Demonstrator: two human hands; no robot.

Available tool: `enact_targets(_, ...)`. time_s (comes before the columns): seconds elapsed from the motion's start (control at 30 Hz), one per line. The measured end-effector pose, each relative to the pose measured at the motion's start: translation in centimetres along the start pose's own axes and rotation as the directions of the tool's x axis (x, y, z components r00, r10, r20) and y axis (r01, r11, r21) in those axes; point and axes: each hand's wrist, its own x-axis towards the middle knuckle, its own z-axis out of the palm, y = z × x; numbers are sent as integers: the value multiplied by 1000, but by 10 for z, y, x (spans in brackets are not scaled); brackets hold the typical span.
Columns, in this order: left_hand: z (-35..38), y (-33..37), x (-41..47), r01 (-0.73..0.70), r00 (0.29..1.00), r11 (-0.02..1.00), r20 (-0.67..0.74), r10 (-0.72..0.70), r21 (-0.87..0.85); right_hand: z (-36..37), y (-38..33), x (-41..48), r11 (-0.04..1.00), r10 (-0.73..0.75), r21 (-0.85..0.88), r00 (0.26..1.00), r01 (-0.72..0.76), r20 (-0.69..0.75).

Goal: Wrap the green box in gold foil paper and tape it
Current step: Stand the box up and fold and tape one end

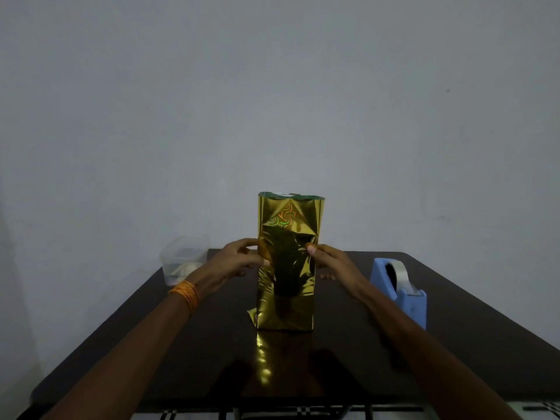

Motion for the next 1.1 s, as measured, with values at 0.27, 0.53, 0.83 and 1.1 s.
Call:
enact_targets(0.27,17,-3,6,-58,983,997,-173,65,43,16,10,2,999,-30,-44,936,16,-352)
enact_targets(0.53,48,13,0,-158,977,964,-106,184,214,56,-21,-21,987,-157,-6,947,162,-281)
enact_targets(0.83,38,17,-14,-283,950,955,-110,292,90,40,-15,-11,994,-112,-49,931,101,-346)
enact_targets(1.1,23,8,4,-168,966,986,-201,164,-1,12,-8,2,961,51,274,994,-24,-94)
